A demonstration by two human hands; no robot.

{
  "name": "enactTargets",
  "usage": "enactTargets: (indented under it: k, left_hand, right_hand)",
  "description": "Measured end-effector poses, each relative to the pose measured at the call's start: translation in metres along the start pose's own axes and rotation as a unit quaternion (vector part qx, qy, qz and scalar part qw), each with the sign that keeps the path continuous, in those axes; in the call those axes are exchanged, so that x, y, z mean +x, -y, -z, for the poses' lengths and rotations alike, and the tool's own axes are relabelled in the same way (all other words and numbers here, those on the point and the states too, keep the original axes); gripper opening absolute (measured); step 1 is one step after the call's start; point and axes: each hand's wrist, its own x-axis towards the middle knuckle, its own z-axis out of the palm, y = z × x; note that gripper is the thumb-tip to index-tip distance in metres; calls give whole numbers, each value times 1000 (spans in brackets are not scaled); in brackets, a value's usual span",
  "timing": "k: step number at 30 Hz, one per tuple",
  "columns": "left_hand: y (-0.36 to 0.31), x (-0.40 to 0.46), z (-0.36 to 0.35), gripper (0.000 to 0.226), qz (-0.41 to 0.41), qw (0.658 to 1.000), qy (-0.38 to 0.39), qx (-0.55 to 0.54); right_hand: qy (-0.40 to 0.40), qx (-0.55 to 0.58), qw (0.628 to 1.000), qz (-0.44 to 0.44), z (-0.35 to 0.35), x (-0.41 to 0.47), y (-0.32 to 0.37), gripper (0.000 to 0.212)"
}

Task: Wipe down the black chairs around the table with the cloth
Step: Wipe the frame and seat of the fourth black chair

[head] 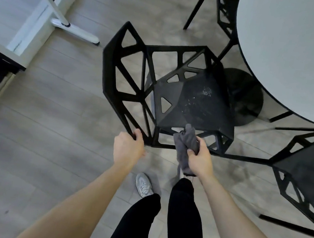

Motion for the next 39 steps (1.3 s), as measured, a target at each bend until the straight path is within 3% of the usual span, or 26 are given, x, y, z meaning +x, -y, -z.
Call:
enactTargets:
  k: [4, 7, 12, 14, 16, 19, 22, 24, 28, 33, 36, 39]
  left_hand:
    - [-8, 16, 17, 37, 46, 991, 9, -124]
    - [-2, 50, 61, 37, 39, 990, -37, -131]
    - [8, 119, 158, 29, 57, 966, -200, -152]
    - [14, 126, 175, 40, 71, 955, -271, -101]
    - [24, 114, 164, 51, 53, 966, -240, -80]
    - [39, 90, 125, 42, 5, 993, -75, -90]
    - [30, 67, 90, 29, -61, 980, 149, -117]
    - [16, 60, 73, 28, -104, 966, 208, -112]
    - [-16, 75, 58, 33, -95, 972, 123, -179]
    - [-80, 99, 32, 26, -139, 971, 91, -174]
    - [-136, 122, 3, 20, -168, 963, 76, -197]
    - [-184, 158, -16, 23, -160, 926, 85, -331]
  right_hand:
    - [13, -5, 1000, 19, 6, -10, 8, 42]
    - [48, -28, 997, 46, -10, -15, 19, 41]
    - [76, -50, 990, 107, -51, -17, 41, 35]
    - [92, -48, 987, 120, -62, -20, 56, 34]
    - [114, -20, 986, 122, -68, -25, 75, 29]
    - [117, 6, 984, 132, -75, -24, 100, 22]
    - [121, 28, 984, 128, -77, -15, 122, 23]
    - [127, 64, 982, 121, -76, -4, 135, 25]
    - [142, 168, 970, 102, -72, 22, 161, 28]
    - [93, 220, 968, 74, -62, 77, 185, 28]
    - [25, 151, 978, 144, -37, 117, 208, 24]
    - [-59, 60, 953, 291, -15, 164, 243, 34]
